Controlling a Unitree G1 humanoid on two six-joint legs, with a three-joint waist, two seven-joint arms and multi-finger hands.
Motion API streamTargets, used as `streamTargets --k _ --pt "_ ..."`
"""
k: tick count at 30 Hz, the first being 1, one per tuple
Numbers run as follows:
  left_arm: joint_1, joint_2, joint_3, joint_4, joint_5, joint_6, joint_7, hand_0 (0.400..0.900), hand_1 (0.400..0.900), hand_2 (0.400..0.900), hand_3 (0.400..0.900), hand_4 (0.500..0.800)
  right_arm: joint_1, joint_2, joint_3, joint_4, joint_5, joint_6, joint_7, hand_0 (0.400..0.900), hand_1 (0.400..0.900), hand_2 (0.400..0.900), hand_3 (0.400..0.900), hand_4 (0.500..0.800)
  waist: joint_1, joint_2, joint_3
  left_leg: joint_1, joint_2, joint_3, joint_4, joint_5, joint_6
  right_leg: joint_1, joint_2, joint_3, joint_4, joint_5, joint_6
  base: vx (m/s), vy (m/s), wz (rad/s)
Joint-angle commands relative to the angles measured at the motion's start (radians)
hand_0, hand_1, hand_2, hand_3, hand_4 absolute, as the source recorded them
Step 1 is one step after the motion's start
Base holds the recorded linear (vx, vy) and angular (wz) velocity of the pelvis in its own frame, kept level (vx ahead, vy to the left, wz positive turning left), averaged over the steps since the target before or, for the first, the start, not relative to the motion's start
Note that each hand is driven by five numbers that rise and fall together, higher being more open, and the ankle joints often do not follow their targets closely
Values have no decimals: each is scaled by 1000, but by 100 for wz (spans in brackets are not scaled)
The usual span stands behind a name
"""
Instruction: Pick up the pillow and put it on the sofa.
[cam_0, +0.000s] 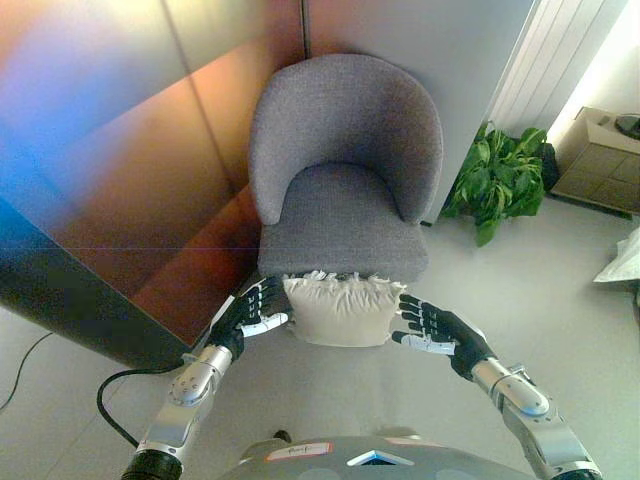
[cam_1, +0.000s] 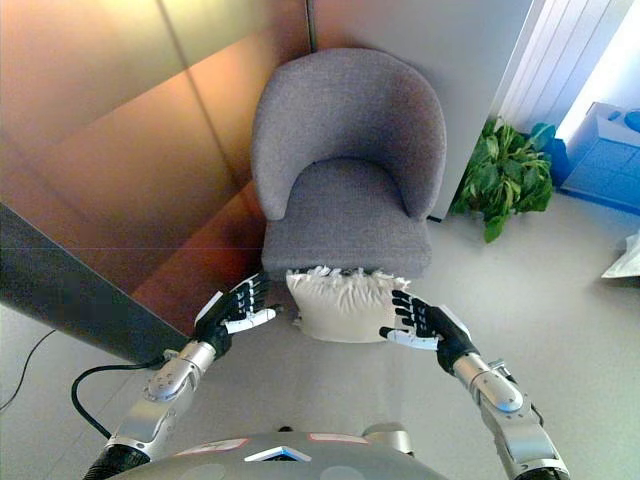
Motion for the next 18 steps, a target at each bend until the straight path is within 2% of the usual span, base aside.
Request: streamTargets --k 1,6,8,10,13,15,17,18 --pt "-72 34 27 -41 -16 -76 5 900 900 900 900 800 -52 7 -31 -67 43 -99 -8 900 900 900 900 800 22 -28 -32 -62 12 -31 138 -114 4 -88 56 -32 66 6 -39 -19 -83 4" --pt "-73 38 30 -49 -27 -75 4 900 900 900 900 800 -52 1 -44 -73 50 -104 -14 900 900 900 900 800 18 -24 -11 -92 45 -50 191 -119 -17 -100 86 -24 86 -11 -60 -15 -128 6" --pt "-68 38 36 -58 -38 -71 0 900 900 900 900 800 -52 -6 -54 -78 59 -106 -17 900 900 900 900 800 17 -23 2 -117 62 -64 266 -141 -27 -100 106 -18 90 -16 -72 -5 -185 -2" --pt "-70 35 41 -67 -49 -70 -3 900 900 900 900 800 -63 -12 -62 -78 69 -112 -26 900 900 900 900 800 21 -23 35 -173 76 -74 421 -155 -28 -92 119 -8 96 -19 -91 -39 -184 -6" --pt "-62 20 44 -82 -72 -66 -7 900 900 900 900 800 -73 -19 -71 -75 68 -114 -42 900 900 900 900 800 32 -7 81 -279 78 -93 689 -112 -21 -57 143 -15 90 -30 -125 -5 -106 -8" --pt "-64 11 50 -86 -83 -68 1 900 900 900 900 800 -79 -16 -78 -72 65 -115 -51 900 900 900 900 800 42 3 98 -323 49 -131 714 -68 -20 -42 147 -14 85 -40 -129 48 -10 -7" --pt "-65 9 52 -89 -86 -69 2 900 900 900 900 800 -84 -16 -82 -73 63 -117 -57 900 900 900 900 800 40 2 100 -358 34 -127 696 -61 -19 -38 141 -15 80 -42 -128 72 4 0" --pt "-70 10 55 -94 -88 -72 4 900 900 900 900 800 -93 -16 -82 -74 60 -120 -62 900 900 900 900 800 49 3 103 -410 13 -111 619 -67 -11 -30 140 -10 76 -43 -124 138 24 -15"
